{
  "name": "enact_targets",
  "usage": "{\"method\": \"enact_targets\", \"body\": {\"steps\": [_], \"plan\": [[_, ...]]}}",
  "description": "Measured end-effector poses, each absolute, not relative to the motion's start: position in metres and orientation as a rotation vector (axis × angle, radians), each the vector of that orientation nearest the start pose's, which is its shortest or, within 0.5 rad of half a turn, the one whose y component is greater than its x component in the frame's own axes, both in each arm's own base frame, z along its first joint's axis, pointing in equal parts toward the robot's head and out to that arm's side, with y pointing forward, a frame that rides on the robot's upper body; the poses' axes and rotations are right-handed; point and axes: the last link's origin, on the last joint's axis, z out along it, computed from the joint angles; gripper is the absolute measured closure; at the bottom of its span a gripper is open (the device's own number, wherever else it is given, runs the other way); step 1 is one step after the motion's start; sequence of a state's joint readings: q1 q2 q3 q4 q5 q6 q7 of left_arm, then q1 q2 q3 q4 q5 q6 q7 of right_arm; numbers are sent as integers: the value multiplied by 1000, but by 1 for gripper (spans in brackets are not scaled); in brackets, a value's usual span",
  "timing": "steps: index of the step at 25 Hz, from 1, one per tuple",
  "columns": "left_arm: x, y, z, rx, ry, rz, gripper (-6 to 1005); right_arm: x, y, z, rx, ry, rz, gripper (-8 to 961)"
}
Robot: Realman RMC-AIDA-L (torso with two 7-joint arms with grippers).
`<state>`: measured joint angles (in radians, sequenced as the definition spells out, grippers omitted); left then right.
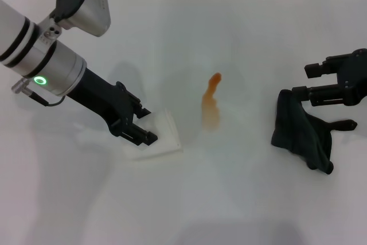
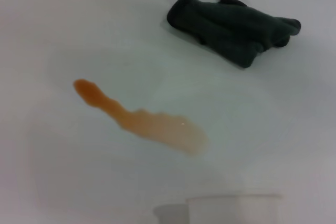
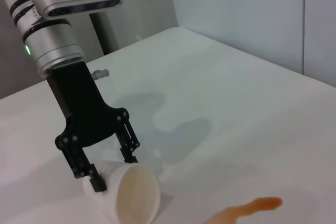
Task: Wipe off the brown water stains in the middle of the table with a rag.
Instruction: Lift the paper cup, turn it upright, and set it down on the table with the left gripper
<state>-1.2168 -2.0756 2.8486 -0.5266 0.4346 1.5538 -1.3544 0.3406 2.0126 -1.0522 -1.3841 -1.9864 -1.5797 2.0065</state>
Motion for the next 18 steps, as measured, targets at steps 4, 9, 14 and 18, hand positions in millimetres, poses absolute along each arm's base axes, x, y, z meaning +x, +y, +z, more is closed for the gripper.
{"method": "enact_targets", "body": {"steps": [4, 9, 14, 18], "plan": [[-202, 387, -22, -3124, -451, 262, 402, 214, 324, 74, -2719, 664, 304, 308], [-204, 395, -11, -3041, -487, 155, 434, 214, 324, 74, -2718, 665, 304, 308], [-210, 399, 0, -2953, -525, 29, 433, 215, 324, 74, -2717, 666, 303, 309], [-214, 401, 5, -2880, -550, -118, 433, 215, 325, 75, -2712, 665, 303, 309]]}}
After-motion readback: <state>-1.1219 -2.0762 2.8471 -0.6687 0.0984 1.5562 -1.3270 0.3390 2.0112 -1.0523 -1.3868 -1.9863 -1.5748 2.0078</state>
